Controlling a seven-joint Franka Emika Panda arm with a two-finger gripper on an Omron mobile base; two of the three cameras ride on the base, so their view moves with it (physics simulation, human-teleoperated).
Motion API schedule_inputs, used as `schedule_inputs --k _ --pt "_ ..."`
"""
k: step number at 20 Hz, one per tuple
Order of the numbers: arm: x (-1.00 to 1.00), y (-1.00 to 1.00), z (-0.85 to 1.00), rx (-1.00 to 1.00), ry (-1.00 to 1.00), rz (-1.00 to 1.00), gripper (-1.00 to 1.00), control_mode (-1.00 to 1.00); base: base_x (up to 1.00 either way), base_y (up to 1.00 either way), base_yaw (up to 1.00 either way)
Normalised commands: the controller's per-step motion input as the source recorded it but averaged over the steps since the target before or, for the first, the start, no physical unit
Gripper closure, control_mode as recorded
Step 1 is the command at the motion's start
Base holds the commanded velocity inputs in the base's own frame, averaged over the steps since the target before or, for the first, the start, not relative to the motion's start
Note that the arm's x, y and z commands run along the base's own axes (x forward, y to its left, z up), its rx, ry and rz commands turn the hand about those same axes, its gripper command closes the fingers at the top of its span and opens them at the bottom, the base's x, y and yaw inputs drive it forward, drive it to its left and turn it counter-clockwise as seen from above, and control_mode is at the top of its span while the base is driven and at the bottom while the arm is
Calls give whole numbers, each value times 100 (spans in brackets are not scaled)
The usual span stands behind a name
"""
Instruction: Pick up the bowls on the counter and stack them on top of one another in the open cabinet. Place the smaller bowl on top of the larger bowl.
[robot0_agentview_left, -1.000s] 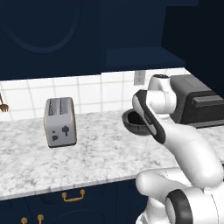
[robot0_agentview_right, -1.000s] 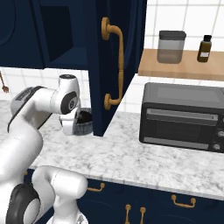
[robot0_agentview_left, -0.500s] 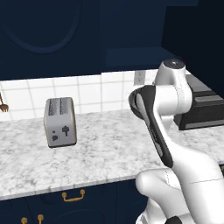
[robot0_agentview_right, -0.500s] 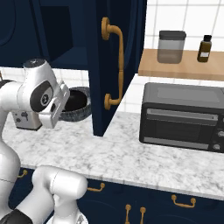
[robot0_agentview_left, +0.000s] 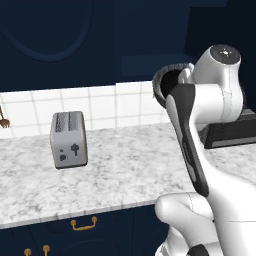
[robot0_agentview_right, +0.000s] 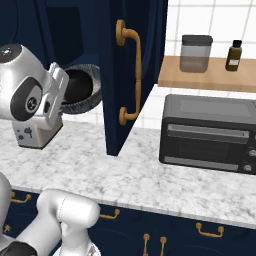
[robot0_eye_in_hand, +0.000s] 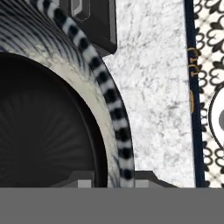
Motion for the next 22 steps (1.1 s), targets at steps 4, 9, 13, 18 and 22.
schedule_inputs --k 4,9,13,18,22 --pt "5 0 84 0 -14 0 100 -100 0 0 0" --pt "56 -10 34 0 -1 0 100 -100 0 0 0" --pt "67 -4 0 0 -21 0 100 -100 0 0 0" --pt "68 -1 0 1 -15 0 100 -100 0 0 0" --pt "71 -12 6 4 4 1 100 -100 0 0 0"
